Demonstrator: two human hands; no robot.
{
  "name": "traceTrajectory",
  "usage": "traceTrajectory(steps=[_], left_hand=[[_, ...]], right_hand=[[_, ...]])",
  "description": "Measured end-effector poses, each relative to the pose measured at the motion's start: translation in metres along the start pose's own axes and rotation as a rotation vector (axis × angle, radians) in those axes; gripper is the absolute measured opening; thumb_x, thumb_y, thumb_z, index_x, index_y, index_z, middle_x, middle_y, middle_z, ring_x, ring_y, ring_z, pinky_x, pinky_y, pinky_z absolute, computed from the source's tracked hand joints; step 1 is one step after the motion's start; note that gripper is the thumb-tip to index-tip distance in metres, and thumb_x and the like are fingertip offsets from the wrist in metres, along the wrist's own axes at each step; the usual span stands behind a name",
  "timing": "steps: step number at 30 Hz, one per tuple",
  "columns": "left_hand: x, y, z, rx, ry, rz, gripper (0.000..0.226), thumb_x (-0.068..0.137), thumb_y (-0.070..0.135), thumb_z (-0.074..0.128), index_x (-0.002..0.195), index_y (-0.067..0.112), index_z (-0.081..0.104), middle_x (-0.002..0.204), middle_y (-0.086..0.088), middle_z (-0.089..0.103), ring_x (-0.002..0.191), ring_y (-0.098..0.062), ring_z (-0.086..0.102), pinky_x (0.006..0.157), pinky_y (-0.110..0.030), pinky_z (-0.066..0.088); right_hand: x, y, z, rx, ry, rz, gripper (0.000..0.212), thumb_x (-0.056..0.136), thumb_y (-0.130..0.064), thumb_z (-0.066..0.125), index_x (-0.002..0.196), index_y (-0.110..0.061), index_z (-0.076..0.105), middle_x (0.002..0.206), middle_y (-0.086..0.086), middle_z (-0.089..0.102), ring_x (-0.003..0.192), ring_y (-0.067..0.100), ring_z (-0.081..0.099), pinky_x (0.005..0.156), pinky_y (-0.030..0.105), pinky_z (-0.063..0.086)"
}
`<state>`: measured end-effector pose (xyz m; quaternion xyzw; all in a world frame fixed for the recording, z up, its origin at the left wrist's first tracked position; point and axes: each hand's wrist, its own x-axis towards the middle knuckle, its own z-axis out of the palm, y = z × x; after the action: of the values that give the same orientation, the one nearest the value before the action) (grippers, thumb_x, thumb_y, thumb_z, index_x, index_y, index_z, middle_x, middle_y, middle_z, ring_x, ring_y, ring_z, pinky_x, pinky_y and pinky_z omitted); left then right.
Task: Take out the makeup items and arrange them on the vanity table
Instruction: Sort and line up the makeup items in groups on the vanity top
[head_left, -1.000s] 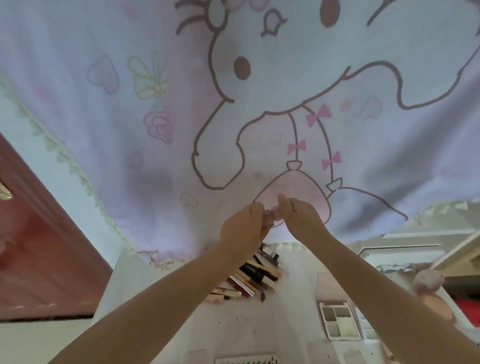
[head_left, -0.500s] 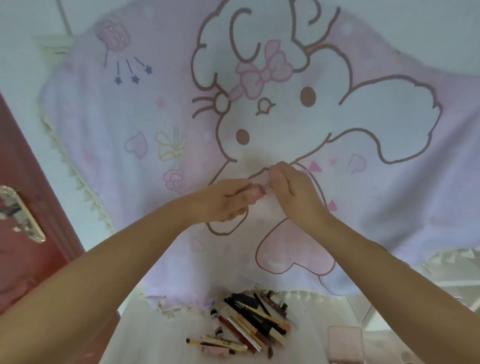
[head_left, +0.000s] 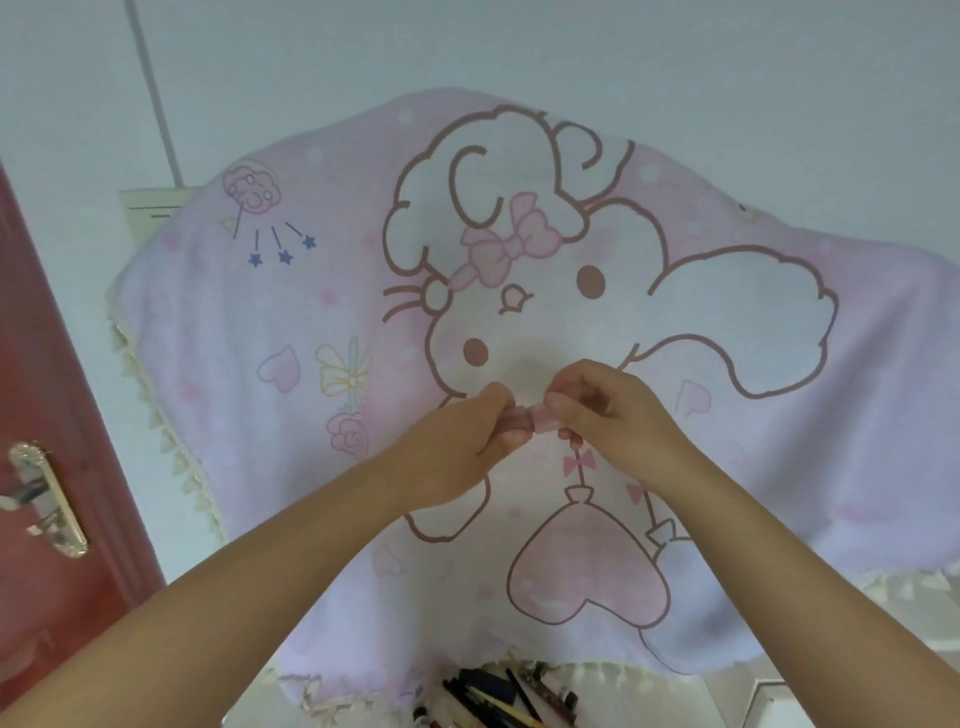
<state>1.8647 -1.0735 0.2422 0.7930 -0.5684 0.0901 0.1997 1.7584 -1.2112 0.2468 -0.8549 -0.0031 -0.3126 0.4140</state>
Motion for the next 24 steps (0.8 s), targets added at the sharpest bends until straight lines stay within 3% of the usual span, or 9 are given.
traceTrajectory(steps=[3,5,7,9,12,14,17,20,24], left_hand=[[0.003,0.007,-0.006,-0.270,-0.056,-0.067,0.013,0.094,0.036,0.038,0.083,0.029,0.038,0.073,0.009,0.054,0.061,-0.006,0.052,0.062,-0.021,0.044],[0.005,0.010,-0.010,-0.411,-0.072,-0.094,0.012,0.092,0.035,0.041,0.080,0.034,0.040,0.075,0.011,0.056,0.065,-0.004,0.055,0.066,-0.022,0.046],[0.008,0.011,-0.011,-0.366,-0.025,-0.089,0.012,0.092,0.033,0.042,0.082,0.028,0.044,0.075,0.010,0.053,0.068,-0.005,0.052,0.067,-0.021,0.043],[0.009,0.010,-0.009,-0.212,0.087,-0.050,0.017,0.092,0.032,0.045,0.078,0.022,0.044,0.072,0.009,0.043,0.065,-0.005,0.042,0.063,-0.016,0.035],[0.005,0.007,-0.004,-0.048,0.215,0.036,0.015,0.091,0.030,0.048,0.083,0.018,0.046,0.075,0.009,0.038,0.068,-0.004,0.035,0.062,-0.015,0.029],[0.004,0.005,-0.001,0.027,0.233,0.077,0.019,0.090,0.030,0.050,0.093,0.012,0.052,0.081,0.006,0.041,0.075,-0.009,0.036,0.062,-0.016,0.024],[0.007,0.006,-0.008,0.047,0.196,0.078,0.014,0.089,0.034,0.050,0.085,0.020,0.046,0.074,0.011,0.039,0.070,-0.006,0.037,0.058,-0.017,0.026],[0.013,0.007,-0.017,0.010,0.148,0.058,0.016,0.089,0.034,0.051,0.080,0.024,0.042,0.068,0.012,0.036,0.064,-0.001,0.037,0.056,-0.014,0.026],[0.015,0.011,-0.015,0.059,0.198,0.068,0.019,0.088,0.034,0.053,0.080,0.018,0.051,0.068,0.012,0.036,0.068,-0.008,0.038,0.057,-0.013,0.028]], right_hand=[[-0.003,-0.001,-0.009,0.060,0.026,-0.106,0.023,0.084,-0.007,0.060,0.079,-0.029,0.059,0.085,0.000,0.066,0.081,0.019,0.065,0.074,0.029,0.054],[-0.003,-0.003,-0.015,0.134,-0.030,-0.165,0.032,0.082,0.005,0.058,0.080,-0.026,0.060,0.090,-0.005,0.065,0.087,0.017,0.065,0.077,0.024,0.053],[-0.002,-0.005,-0.020,0.215,-0.073,-0.162,0.030,0.081,0.004,0.059,0.085,-0.025,0.059,0.092,-0.007,0.065,0.084,0.006,0.066,0.068,0.014,0.050],[0.001,-0.005,-0.021,0.235,-0.079,-0.039,0.017,0.080,-0.022,0.061,0.096,-0.026,0.057,0.092,-0.010,0.064,0.077,0.001,0.066,0.062,0.014,0.051],[0.004,-0.003,-0.018,0.099,-0.160,0.196,0.030,0.087,-0.045,0.041,0.088,-0.023,0.061,0.059,-0.005,0.064,0.047,0.007,0.059,0.047,0.019,0.048],[0.004,0.000,-0.015,0.047,-0.193,0.222,0.032,0.092,-0.042,0.038,0.078,-0.023,0.060,0.045,-0.004,0.059,0.039,0.007,0.052,0.045,0.021,0.043],[0.002,0.003,-0.020,0.092,-0.169,0.077,0.015,0.091,-0.019,0.049,0.080,-0.023,0.059,0.061,-0.008,0.062,0.052,0.005,0.057,0.053,0.021,0.048],[0.003,0.002,-0.027,0.163,-0.163,-0.059,0.026,0.084,0.001,0.056,0.087,-0.025,0.059,0.071,-0.016,0.065,0.066,0.000,0.063,0.062,0.012,0.049],[0.007,0.002,-0.027,0.259,-0.096,0.083,0.010,0.087,-0.016,0.055,0.095,-0.022,0.058,0.075,-0.009,0.066,0.062,0.006,0.065,0.053,0.018,0.052]])
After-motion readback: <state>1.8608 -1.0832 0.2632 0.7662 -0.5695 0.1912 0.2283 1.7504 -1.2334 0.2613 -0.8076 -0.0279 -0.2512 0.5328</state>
